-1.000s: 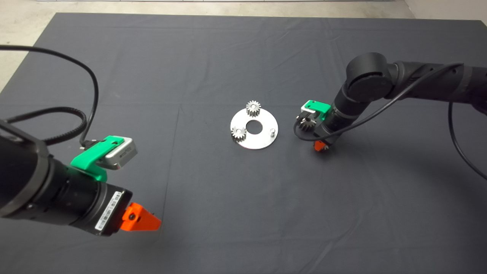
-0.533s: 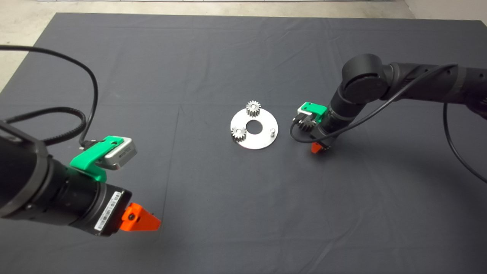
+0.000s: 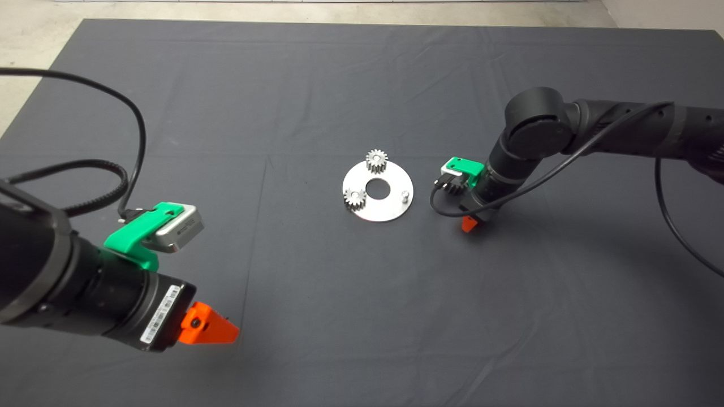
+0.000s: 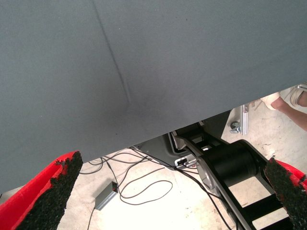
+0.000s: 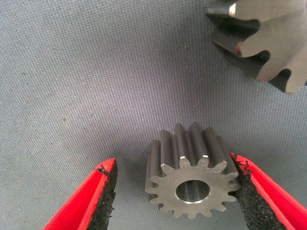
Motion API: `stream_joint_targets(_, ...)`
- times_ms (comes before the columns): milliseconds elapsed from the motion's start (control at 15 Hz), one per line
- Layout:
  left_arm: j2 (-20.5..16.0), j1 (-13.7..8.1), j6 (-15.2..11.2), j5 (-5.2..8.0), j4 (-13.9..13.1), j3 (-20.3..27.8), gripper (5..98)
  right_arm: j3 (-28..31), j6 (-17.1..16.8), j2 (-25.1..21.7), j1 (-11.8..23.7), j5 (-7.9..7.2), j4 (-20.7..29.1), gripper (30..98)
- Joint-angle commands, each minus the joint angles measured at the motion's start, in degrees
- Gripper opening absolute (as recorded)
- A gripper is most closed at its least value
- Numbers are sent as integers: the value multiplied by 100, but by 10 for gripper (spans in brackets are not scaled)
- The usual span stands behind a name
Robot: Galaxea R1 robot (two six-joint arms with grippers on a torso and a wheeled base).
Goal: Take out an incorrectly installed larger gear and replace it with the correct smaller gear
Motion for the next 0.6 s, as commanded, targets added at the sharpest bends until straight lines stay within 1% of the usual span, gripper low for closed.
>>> stream_joint_targets(0, -20, -64, 19, -9, -90, 78, 982, -5, 26, -40, 63, -661, 174, 597)
stream_joint_targets(67, -20, -64, 19, -7, -90, 78, 982, -5, 35, -41, 72, -661, 174, 567)
stream_joint_targets(200, -20, -64, 28, 18, -90, 78, 982, -5, 44, -41, 72, -653, 174, 555)
stream_joint_targets(333, -20, -64, 28, 18, -90, 78, 982, -12, 44, -42, 81, -653, 174, 512)
stream_joint_targets(533, -29, -64, 19, -9, -90, 104, 982, -13, 44, -42, 81, -653, 174, 502)
